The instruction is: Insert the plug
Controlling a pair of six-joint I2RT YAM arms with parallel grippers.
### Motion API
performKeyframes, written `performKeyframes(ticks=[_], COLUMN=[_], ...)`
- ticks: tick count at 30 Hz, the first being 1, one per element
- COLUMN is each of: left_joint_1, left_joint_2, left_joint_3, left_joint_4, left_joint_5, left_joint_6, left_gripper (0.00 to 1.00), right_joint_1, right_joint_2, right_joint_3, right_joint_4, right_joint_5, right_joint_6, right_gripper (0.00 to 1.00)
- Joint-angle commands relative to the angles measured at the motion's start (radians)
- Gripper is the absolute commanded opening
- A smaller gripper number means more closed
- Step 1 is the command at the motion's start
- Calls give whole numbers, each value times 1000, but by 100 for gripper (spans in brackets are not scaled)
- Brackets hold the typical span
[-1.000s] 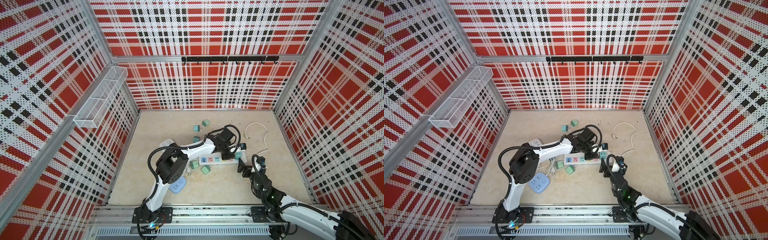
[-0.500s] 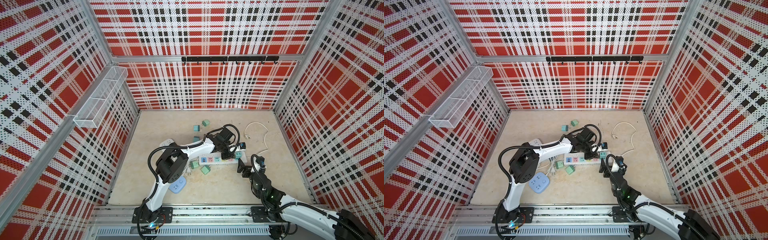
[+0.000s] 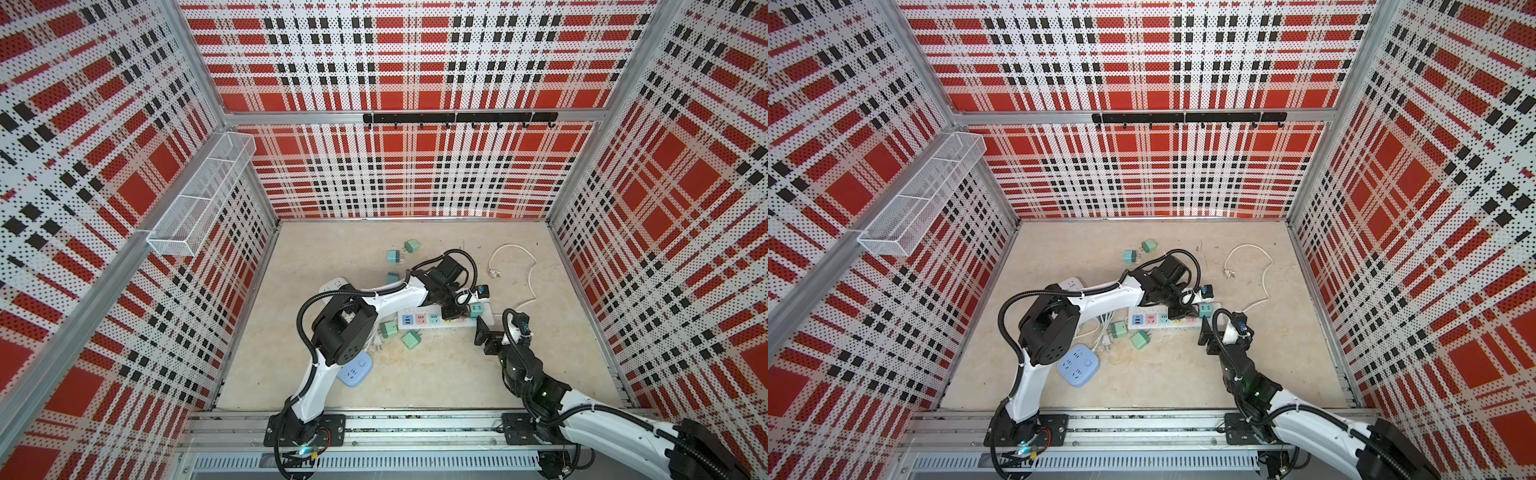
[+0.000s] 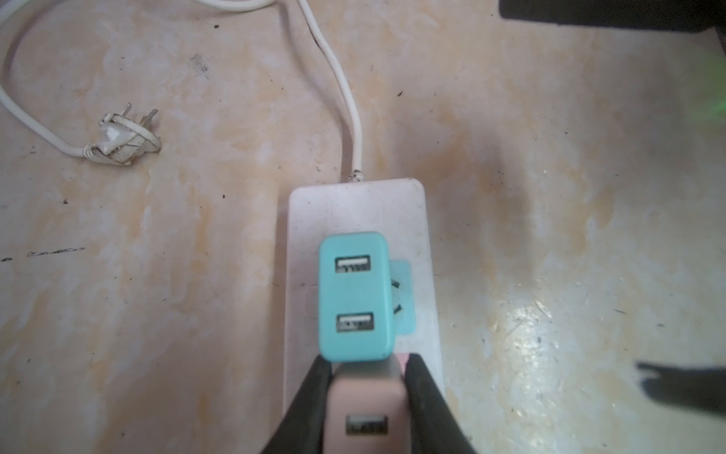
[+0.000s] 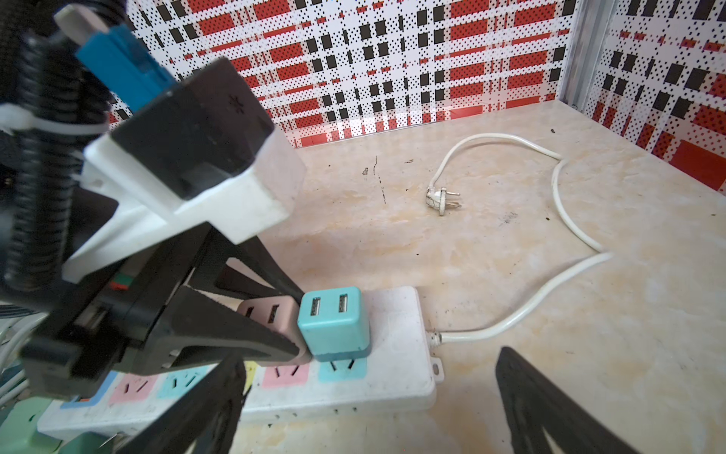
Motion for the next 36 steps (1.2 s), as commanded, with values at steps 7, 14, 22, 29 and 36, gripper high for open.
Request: performKeyframes(ticks=[7,14,22,29,36], left_joint_1=[2,-3,1,6,6], left_joint_2=[51,63,84,48,-23], left_joint_3=[-36,-60,-59,-65,-15], left_joint_4=[-43,-41,-46,-32,-45], left_joint_5=[-18,-49,-47,-26,-38], left_joint_6=[13,7,-10,-42,-73], left_gripper=[0,0,0,35,99], right_joint_1=[-4,-4,-5,-6,-5], right_joint_2=[1,1,1,1,6], right_joint_3=[-12,-12,-12,-14,-14], right_joint_4=[40,39,39,42,47], right_joint_5=[3,3,3,4,7], right_joint_6=[5,4,5,8,8], right_gripper=[100,100,100,100,100])
